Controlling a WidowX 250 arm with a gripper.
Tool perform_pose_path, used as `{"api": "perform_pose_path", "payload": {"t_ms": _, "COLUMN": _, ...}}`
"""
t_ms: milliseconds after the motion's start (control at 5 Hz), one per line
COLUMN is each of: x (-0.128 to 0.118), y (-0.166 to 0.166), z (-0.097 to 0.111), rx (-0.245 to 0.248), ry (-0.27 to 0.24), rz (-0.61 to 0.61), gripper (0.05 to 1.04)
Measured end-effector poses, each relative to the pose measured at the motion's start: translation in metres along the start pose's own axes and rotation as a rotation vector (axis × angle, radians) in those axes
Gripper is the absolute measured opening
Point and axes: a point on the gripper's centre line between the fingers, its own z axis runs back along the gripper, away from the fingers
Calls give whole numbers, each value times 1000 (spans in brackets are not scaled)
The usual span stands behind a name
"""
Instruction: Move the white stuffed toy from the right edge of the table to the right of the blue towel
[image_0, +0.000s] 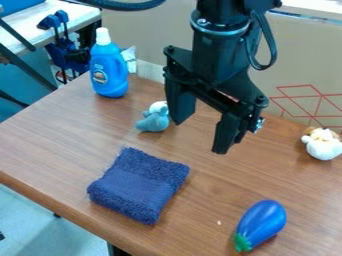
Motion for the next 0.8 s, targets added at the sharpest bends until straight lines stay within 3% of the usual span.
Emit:
{"api": "perform_pose_path", "payload": {"t_ms": 200, "x": 0, "y": -2, "z": -6, "rx": 0, "ry": 14, "rz": -4, "gripper": 1002}}
{"api": "perform_pose_path", "payload": {"t_ms": 400, "x": 27, "y": -6, "z": -10, "rx": -34, "ry": -124, "rz": -7, "gripper": 1002}}
{"api": "perform_pose_path", "payload": {"t_ms": 600, "x": 53, "y": -6, "z": -18, "rx": -58, "ry": -175, "rz": 32, "gripper": 1002}}
{"api": "perform_pose_path", "payload": {"t_ms": 800, "x": 82, "y": -9, "z": -33, "rx": -47, "ry": -245, "rz": 169, "gripper": 1002}}
